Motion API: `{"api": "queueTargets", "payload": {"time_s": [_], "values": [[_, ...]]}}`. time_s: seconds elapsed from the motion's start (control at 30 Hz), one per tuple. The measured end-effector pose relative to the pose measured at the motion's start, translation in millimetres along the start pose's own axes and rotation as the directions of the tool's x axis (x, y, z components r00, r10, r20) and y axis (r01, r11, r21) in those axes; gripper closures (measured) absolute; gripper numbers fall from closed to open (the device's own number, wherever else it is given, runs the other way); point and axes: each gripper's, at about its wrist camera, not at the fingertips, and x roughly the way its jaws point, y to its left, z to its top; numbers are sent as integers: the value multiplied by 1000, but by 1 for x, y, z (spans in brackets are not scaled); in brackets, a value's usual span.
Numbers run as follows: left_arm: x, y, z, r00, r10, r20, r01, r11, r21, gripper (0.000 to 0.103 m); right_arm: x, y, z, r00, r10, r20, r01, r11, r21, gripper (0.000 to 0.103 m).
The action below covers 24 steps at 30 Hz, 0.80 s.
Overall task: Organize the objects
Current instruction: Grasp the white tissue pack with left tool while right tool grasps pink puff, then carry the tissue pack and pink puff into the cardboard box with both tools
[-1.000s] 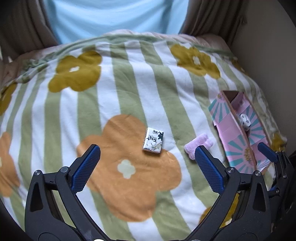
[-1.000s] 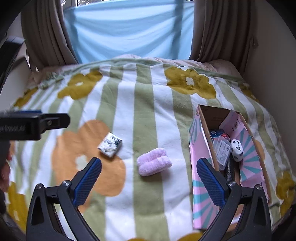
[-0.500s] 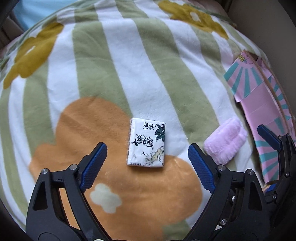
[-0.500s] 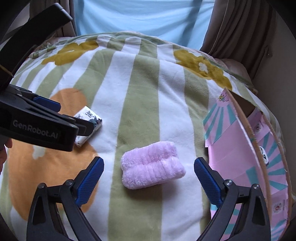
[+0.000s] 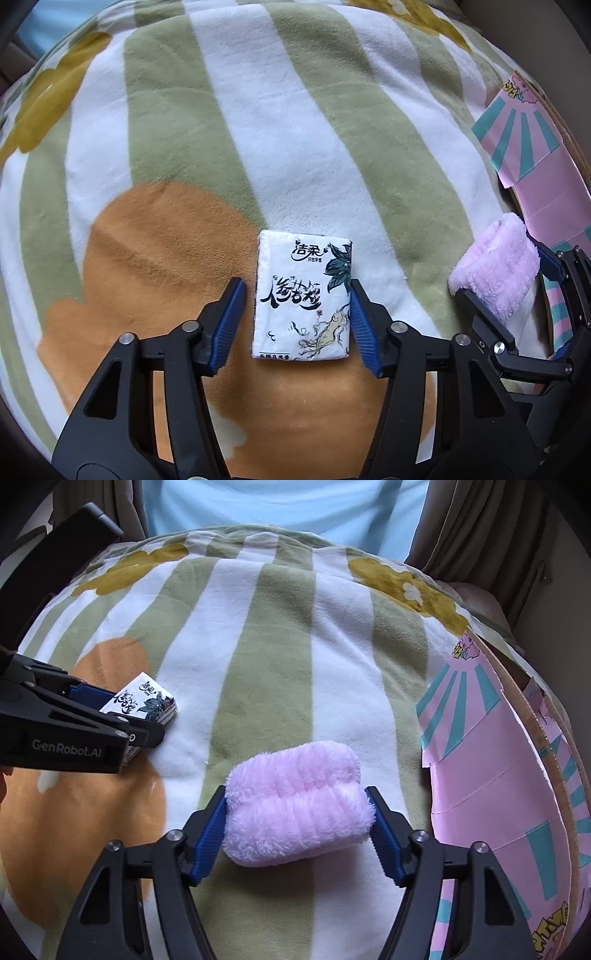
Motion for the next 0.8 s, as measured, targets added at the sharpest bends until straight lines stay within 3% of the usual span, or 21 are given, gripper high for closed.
{"api": "queueTargets", "payload": {"time_s": [0.07,0.47,0.8], "values": [[-1,0,0,1000,-5,1,5,1000,-2,59,-2,0,2,1000,2,4,-2,1000,2,44],[-22,0,4,1000,-11,23,11,1000,-14,60,-20,-5,13,1000,14,3,-14,1000,19,53],[-85,3,0,997,-6,80,12,997,-72,60,-69,-15,37,998,59,3,-59,996,71,54]]}}
